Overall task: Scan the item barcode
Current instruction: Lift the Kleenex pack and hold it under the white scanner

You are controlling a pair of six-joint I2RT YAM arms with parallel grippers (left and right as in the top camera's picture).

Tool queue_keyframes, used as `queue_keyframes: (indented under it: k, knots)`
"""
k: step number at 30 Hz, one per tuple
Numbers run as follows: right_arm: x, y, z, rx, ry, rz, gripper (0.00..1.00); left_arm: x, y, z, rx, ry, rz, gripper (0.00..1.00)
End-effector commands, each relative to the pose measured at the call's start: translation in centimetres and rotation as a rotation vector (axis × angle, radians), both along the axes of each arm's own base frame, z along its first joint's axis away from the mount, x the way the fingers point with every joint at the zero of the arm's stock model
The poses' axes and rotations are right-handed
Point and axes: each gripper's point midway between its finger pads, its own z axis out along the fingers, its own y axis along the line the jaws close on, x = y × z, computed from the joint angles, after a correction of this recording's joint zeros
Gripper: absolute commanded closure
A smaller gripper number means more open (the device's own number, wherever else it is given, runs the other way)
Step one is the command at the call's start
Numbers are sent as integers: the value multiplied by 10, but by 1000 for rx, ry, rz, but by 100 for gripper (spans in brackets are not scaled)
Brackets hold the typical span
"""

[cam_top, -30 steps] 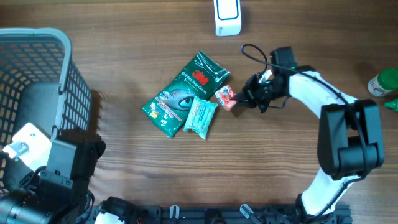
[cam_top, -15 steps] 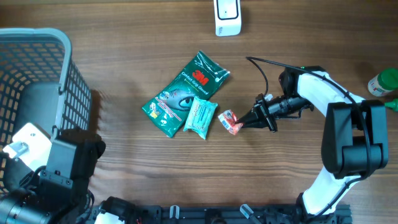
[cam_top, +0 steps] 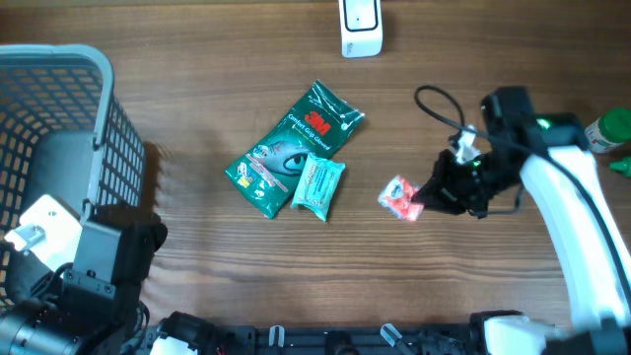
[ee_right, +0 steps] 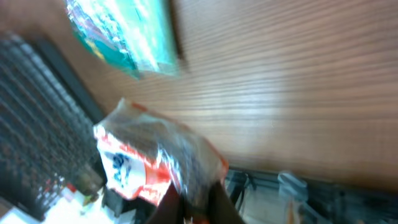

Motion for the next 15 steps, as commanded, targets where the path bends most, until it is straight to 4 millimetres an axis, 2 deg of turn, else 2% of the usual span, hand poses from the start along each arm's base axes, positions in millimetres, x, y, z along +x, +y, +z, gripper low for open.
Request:
queue_keyframes:
  k: [1, 2, 3, 5, 6, 10, 12, 15]
  knots:
    - [51, -29, 48, -146, -389, -146, 96, -1, 3, 2, 5, -15, 22, 0]
    - [71, -41, 62, -204, -507, -189, 95, -1, 3, 2, 5, -15, 22, 0]
    - [83, -46, 69, -229, -562, -210, 95, -1, 3, 2, 5, -15, 22, 0]
    - [114, -49, 79, -271, -716, -171, 95, -1, 3, 2, 5, -15, 22, 0]
    - [127, -48, 78, -289, -770, -133, 95, -1, 3, 2, 5, -15, 22, 0]
    - [196, -38, 59, -317, -928, -66, 95, -1, 3, 2, 5, -15, 22, 0]
    - [242, -26, 41, -301, -1018, -69, 95, -1, 3, 2, 5, -15, 22, 0]
    - [293, -2, 5, -271, -1147, -59, 95, -1, 3, 2, 5, -15, 22, 0]
